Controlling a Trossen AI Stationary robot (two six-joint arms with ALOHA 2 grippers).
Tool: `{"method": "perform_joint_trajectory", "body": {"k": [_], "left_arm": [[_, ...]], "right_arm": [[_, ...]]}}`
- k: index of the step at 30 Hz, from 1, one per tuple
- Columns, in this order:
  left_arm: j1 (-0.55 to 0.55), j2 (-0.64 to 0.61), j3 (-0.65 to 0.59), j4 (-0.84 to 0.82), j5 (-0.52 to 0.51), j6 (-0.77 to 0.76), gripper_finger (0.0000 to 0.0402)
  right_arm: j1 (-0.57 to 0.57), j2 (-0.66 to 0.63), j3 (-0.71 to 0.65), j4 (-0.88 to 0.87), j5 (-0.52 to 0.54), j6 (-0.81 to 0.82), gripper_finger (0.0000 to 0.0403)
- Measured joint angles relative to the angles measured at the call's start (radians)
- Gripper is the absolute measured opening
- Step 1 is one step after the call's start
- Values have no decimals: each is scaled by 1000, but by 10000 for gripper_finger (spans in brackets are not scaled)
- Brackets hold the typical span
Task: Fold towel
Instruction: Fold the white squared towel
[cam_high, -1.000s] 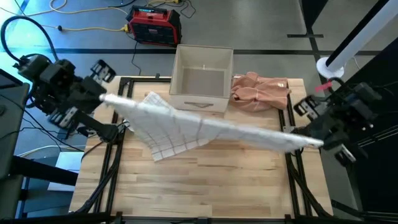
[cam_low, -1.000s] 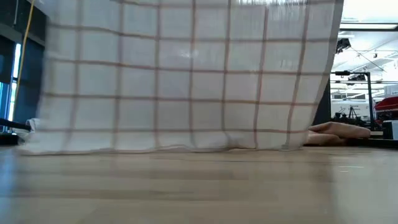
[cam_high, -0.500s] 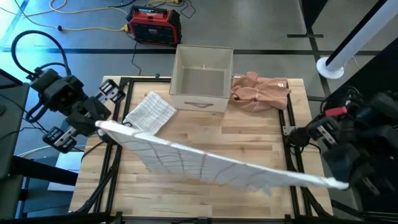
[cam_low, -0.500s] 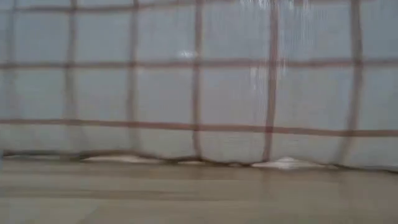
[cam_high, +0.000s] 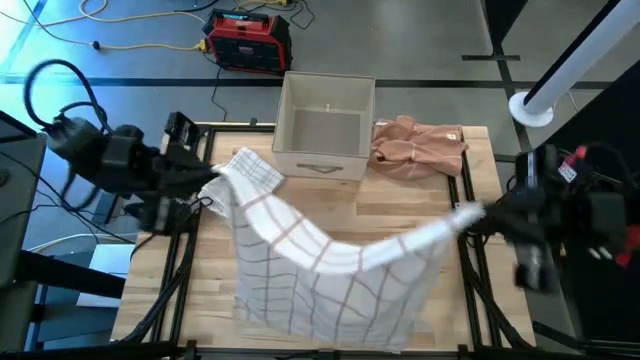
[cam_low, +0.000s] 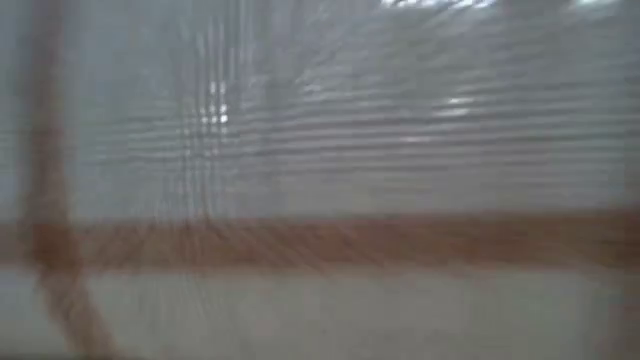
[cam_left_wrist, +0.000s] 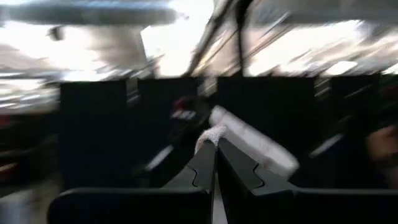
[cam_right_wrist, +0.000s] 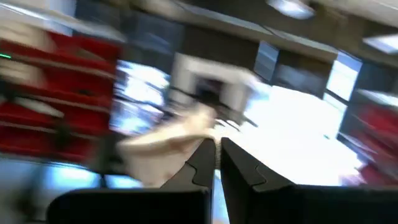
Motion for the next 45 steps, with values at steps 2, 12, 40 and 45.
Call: {"method": "perform_joint_trajectory", "body": {"k": [2, 12, 40, 45], "left_arm": [[8, 0, 0, -69, -100, 39, 0], [170, 2, -37, -474, -375, -58, 0], [217, -7, 73, 7, 755, -333, 3], [193, 21, 73, 51, 757, -398, 7]], "right_arm": [[-14, -16, -14, -23, 197, 28, 1], [-138, -159, -136, -970, 432, 1048, 1], [-135, -148, -203, -76, -944, 297, 0], [-88, -148, -203, -28, -916, 196, 0]]}}
